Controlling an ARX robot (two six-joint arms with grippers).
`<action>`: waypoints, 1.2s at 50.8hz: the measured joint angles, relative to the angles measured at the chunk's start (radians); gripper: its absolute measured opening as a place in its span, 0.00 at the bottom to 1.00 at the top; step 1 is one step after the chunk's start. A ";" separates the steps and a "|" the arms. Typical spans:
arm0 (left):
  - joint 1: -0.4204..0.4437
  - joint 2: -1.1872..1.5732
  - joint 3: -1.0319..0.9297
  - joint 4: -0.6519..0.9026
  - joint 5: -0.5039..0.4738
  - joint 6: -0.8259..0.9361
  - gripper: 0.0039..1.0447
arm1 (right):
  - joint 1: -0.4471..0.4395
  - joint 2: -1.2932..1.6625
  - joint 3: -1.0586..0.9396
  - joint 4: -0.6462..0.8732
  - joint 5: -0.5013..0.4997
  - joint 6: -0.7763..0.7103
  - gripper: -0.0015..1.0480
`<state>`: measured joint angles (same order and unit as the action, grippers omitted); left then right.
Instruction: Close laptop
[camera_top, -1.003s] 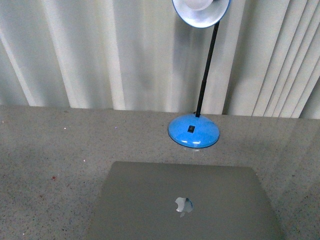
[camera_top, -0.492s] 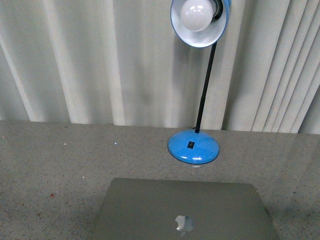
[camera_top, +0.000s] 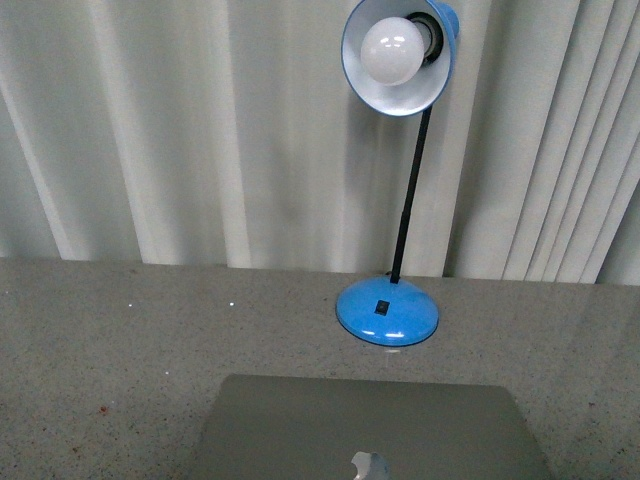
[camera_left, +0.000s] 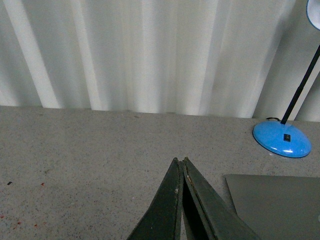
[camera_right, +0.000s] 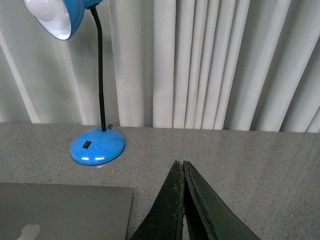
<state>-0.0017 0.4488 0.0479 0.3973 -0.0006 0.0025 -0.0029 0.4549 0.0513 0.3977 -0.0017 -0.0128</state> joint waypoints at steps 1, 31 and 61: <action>0.000 -0.008 -0.002 -0.006 0.000 0.000 0.03 | 0.000 -0.009 -0.002 -0.006 0.000 0.000 0.03; 0.000 -0.200 -0.021 -0.143 0.000 -0.003 0.03 | 0.000 -0.201 -0.045 -0.140 0.000 0.002 0.03; 0.000 -0.445 -0.020 -0.396 0.001 -0.003 0.03 | 0.001 -0.451 -0.045 -0.397 0.000 0.002 0.03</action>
<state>-0.0017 0.0040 0.0277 0.0013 0.0002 -0.0010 -0.0021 0.0044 0.0067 0.0006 -0.0013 -0.0113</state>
